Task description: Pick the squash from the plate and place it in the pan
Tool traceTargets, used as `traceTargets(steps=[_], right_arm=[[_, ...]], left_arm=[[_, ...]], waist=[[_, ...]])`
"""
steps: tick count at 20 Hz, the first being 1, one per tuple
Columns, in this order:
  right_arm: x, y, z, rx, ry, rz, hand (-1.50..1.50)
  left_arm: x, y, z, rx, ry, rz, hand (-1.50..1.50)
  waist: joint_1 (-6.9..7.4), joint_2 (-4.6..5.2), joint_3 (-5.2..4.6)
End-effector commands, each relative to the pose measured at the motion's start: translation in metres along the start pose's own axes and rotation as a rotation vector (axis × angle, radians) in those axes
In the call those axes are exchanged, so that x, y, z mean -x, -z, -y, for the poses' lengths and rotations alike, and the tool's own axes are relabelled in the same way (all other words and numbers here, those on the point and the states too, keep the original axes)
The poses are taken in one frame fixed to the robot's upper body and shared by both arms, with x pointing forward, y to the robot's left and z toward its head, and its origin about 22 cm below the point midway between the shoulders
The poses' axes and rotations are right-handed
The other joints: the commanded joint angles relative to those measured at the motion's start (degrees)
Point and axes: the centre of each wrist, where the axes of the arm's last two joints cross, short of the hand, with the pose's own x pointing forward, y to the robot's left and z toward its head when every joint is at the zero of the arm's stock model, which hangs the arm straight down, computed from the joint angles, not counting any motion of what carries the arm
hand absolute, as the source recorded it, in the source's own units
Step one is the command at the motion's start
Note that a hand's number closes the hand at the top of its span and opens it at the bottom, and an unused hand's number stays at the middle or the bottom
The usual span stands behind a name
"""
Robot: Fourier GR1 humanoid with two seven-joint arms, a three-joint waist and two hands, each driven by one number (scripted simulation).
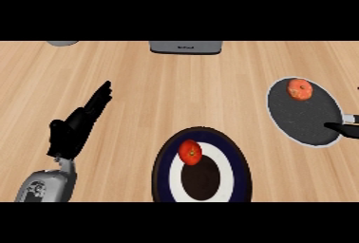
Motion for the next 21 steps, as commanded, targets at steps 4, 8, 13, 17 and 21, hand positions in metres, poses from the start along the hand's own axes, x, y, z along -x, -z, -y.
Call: traceTargets(steps=[4, 8, 13, 17, 21], right_arm=[[0.008, -0.033, 0.043, -0.051, 0.047, 0.083, -1.5], [0.028, -0.073, 0.053, -0.033, 0.068, 0.077, -1.5], [0.037, -0.087, 0.049, -0.028, 0.097, 0.104, -1.5], [0.047, -0.106, 0.045, -0.037, 0.078, 0.1, -1.5], [0.043, -0.093, 0.04, -0.016, 0.058, 0.098, -1.5]], left_arm=[[-0.002, 0.004, 0.005, -0.018, 0.003, -0.007, 0.0], [-0.009, -0.003, -0.001, -0.004, 0.004, -0.015, 0.0], [0.003, -0.008, -0.008, -0.009, -0.003, -0.011, 0.0], [-0.002, -0.015, -0.011, -0.023, 0.003, -0.02, 0.0], [-0.001, -0.007, -0.008, -0.032, -0.011, -0.026, 0.0]], waist=[[-0.61, -0.36, -0.06], [-0.78, -0.43, 0.01], [-1.31, -0.67, -0.1], [-1.4, -0.84, -0.13], [-1.33, -0.8, -0.14]])
